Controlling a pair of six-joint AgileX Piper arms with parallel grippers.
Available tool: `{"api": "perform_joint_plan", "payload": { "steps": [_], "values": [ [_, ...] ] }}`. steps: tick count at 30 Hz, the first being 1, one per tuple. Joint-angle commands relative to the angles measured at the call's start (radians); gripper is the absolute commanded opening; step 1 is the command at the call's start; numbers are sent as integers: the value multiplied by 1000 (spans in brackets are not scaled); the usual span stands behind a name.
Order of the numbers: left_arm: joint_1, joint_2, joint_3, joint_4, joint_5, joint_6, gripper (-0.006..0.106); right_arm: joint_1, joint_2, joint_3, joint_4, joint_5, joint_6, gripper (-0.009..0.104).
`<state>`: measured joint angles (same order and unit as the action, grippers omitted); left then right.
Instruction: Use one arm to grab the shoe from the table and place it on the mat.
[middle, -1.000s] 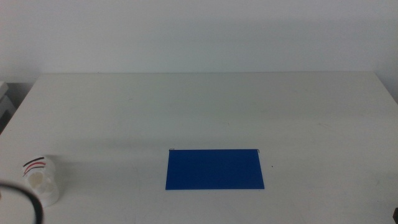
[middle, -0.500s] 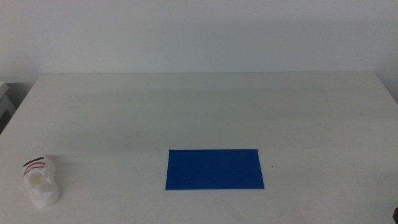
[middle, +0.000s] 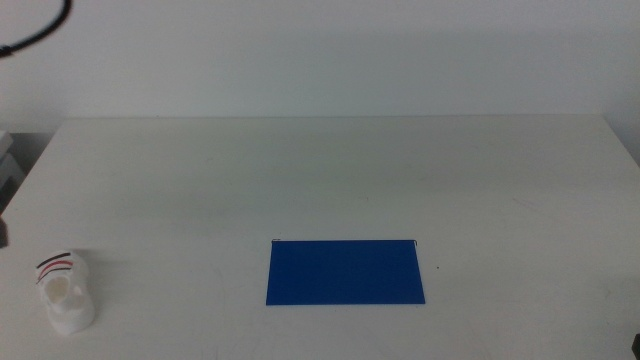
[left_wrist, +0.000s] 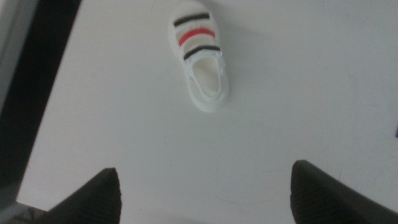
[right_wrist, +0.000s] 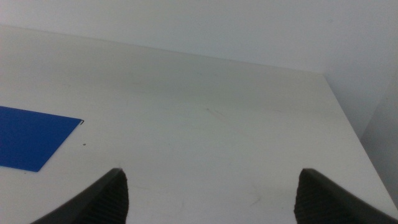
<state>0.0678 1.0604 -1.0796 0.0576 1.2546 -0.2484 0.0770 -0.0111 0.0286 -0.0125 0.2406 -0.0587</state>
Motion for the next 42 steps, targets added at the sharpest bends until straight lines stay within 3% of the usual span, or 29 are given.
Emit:
{"api": "perform_joint_plan", "payload": {
  "steps": [1, 4, 10, 26, 32, 36, 42],
  "values": [
    [-4, 38, -35, -6, 3, -38, 94, 3, 4, 5, -11, -73, -10, 78],
    [28, 121, -38, -28, -24, -34, 94, 3, 4, 5, -11, -73, -10, 78],
    [154, 295, -65, -173, -92, 116, 94, 3, 4, 5, -11, -73, -10, 78],
    [175, 634, -99, -180, -306, 113, 94, 3, 4, 5, -11, -73, -10, 78],
    [175, 703, -99, -219, -346, 114, 94, 3, 4, 5, -11, -73, -10, 78],
    [175, 731, -99, -233, -356, 119, 88, 3, 4, 5, -11, -73, -10, 78],
    [175, 770, -99, -235, -352, 119, 71, 3, 4, 5, -11, -73, -10, 78]
  ]
}}
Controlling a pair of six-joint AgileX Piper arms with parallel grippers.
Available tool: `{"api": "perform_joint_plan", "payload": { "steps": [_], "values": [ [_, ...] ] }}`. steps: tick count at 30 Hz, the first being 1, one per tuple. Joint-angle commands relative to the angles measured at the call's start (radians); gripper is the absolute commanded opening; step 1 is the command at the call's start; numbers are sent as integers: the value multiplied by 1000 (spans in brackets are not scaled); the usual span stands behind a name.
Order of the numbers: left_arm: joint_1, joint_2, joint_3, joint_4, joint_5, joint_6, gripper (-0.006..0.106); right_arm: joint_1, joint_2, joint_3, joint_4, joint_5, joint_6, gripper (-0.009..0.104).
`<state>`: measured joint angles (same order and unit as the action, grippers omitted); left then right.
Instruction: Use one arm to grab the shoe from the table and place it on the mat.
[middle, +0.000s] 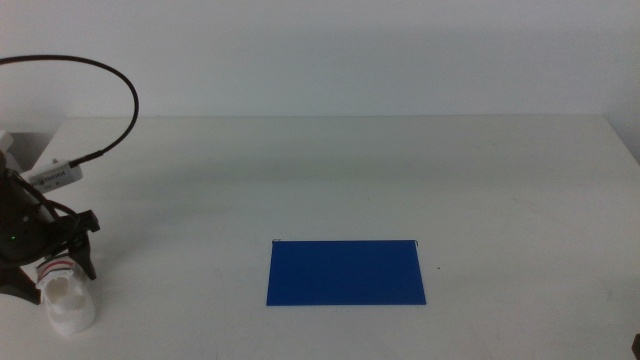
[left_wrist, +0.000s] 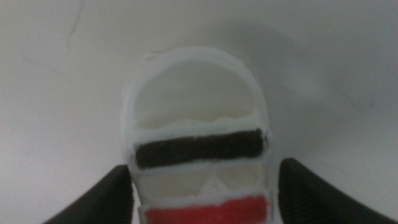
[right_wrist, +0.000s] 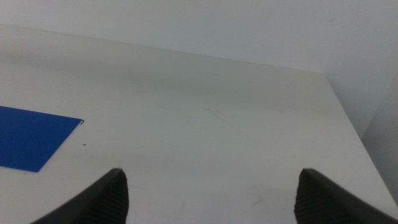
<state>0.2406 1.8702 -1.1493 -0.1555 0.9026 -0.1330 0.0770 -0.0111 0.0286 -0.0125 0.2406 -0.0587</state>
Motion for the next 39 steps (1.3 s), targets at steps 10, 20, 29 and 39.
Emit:
{"api": "perform_joint_plan", "payload": {
  "steps": [10, 20, 29, 39],
  "values": [
    [2, -44, -40, -31, 48, 3, 23, 3, 4, 5, -11, -73, -10, 78],
    [-84, -113, -146, 29, 206, -93, 5, 3, 4, 5, -11, -73, -10, 78],
    [-286, -103, -285, 45, 378, -217, 5, 3, 4, 5, -11, -73, -10, 78],
    [-585, -26, -430, 21, 408, -360, 5, 3, 4, 5, -11, -73, -10, 78]
  ]
}}
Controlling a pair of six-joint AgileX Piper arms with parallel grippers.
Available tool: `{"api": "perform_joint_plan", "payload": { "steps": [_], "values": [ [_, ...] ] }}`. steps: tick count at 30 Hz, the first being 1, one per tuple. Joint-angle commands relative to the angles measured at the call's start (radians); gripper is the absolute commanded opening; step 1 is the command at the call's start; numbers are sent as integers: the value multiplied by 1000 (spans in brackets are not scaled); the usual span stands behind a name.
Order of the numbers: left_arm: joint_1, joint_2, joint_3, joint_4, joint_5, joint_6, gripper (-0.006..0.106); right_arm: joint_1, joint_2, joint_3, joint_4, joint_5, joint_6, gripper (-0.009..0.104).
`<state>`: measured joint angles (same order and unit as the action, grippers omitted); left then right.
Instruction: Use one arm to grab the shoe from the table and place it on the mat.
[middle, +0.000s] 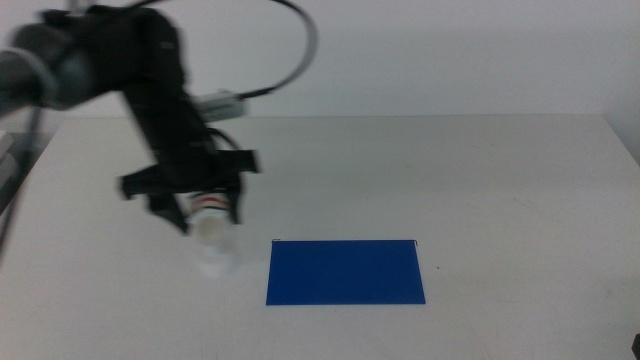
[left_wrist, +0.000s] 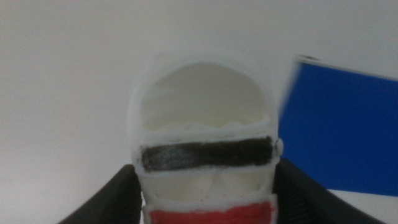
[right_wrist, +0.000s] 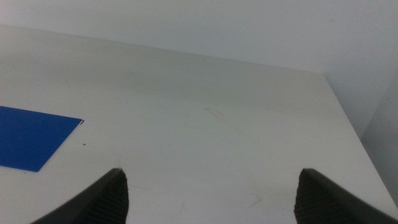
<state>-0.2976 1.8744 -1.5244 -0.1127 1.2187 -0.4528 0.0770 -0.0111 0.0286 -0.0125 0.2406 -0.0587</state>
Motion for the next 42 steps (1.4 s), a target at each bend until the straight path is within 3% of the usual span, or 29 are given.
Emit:
{"api": "perform_joint_plan", "payload": {
  "steps": [1, 12, 27, 33, 42],
  "values": [
    [-70, -15, -74, -25, 92, -48, 5, 3, 4, 5, -11, -73, -10, 78],
    [-273, 194, -316, -81, 92, -92, 5, 3, 4, 5, -11, -73, -10, 78],
    [-286, 212, -338, -67, 90, -104, 5, 3, 4, 5, -11, -73, -10, 78],
    [-286, 212, -338, -65, 90, -340, 5, 3, 4, 5, -11, -73, -10, 78],
    [-286, 212, -338, -66, 89, -932, 5, 3, 4, 5, -11, -73, -10, 78]
  ]
}}
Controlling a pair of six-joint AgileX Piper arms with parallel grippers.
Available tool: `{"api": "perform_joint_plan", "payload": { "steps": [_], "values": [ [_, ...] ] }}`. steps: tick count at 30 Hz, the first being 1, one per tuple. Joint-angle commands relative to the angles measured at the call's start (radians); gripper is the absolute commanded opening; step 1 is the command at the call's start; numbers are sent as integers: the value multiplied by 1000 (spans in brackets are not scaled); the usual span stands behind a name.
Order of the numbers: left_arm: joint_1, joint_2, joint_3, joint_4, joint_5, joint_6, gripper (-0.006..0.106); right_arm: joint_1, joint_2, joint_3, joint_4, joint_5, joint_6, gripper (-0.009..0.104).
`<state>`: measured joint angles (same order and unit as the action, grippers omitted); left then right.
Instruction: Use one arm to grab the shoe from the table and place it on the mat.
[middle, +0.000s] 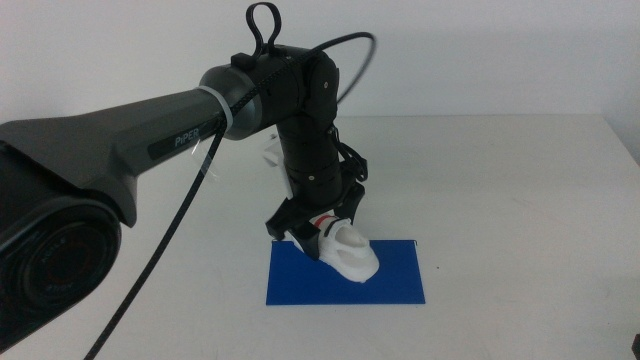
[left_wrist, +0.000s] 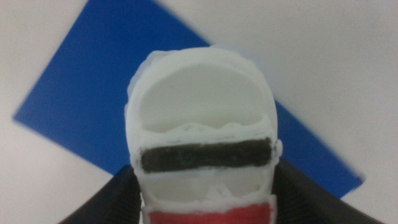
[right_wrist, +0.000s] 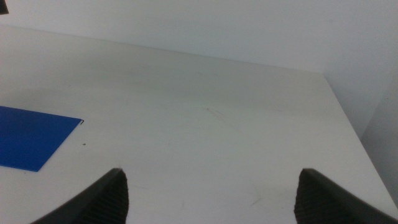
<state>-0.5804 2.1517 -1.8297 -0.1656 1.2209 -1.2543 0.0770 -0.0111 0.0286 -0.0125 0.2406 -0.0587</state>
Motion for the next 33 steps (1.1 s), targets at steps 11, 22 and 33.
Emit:
{"api": "perform_joint_plan", "payload": {
  "steps": [11, 22, 33],
  "values": [
    [-4, -65, -32, 4, 87, -812, 5, 3, 4, 5, -11, -73, -10, 78],
    [-4, -38, -32, -16, 84, -864, 5, 3, 4, 5, -11, -73, -10, 78],
    [-4, 19, -31, -34, 84, -826, 5, 3, 4, 5, -11, -73, -10, 78]
  ]
}}
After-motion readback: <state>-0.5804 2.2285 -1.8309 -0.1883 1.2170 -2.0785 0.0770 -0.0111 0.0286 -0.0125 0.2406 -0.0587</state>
